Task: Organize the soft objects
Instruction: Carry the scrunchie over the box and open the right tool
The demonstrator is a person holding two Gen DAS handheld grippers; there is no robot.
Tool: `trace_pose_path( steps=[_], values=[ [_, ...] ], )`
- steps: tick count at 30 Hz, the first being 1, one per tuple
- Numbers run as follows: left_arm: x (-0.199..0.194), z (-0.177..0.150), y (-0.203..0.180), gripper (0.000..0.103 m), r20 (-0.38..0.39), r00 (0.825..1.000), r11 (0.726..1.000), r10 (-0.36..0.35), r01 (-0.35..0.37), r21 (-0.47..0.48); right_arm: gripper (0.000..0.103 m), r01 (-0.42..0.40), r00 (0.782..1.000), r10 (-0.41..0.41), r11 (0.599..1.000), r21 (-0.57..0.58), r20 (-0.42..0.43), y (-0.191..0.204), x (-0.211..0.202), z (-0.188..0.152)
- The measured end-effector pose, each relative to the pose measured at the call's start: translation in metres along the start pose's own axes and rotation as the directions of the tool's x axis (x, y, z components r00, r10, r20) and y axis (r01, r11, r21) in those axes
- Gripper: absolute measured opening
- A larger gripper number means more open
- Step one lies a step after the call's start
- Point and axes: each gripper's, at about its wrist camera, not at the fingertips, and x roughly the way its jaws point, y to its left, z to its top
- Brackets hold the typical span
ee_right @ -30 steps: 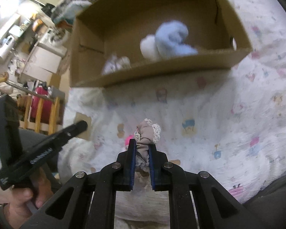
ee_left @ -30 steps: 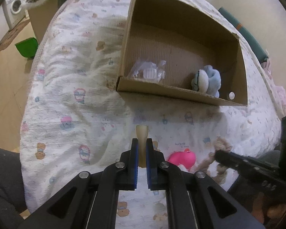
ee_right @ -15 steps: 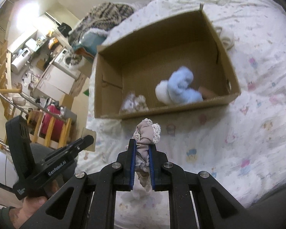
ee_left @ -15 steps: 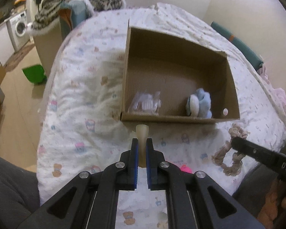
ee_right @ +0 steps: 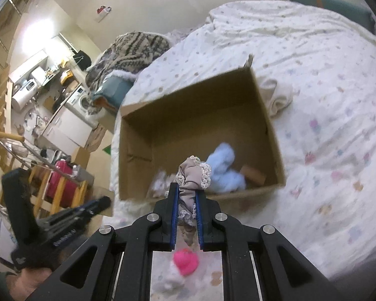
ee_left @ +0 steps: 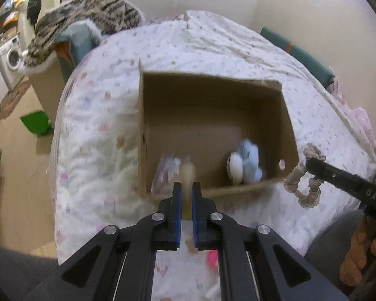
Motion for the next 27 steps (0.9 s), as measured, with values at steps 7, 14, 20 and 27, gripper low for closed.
trace_pose_path(
  steps=[7,14,20,27],
  values=[
    [0.016,0.036,-0.013,0.007,0.047,0.999,0.998,0.021,-0.024,0.057,0.014,0.085,0.996,-0.085,0.996,0.014,0.033,-0.019,0.014,0.029],
    [0.048,0.046,-0.021,0.007,0.043,0.999,0.997,0.002,-0.005,0.072,0.014,0.143,0.989,-0.143,0.99,0.016,0.028,-0.035,0.032,0.037],
    [0.069,0.03,-0.015,0.008,0.038,0.999,0.997,0.016,-0.019,0.078,0.014,0.178,0.984,-0.178,0.984,0.008,-0.005,-0.041,0.051,0.031],
    [0.08,0.028,-0.002,0.008,0.018,1.0,1.0,0.012,-0.013,0.027,0.014,0.189,0.98,-0.191,0.981,-0.043,-0.054,-0.035,0.069,0.026]
  ],
)
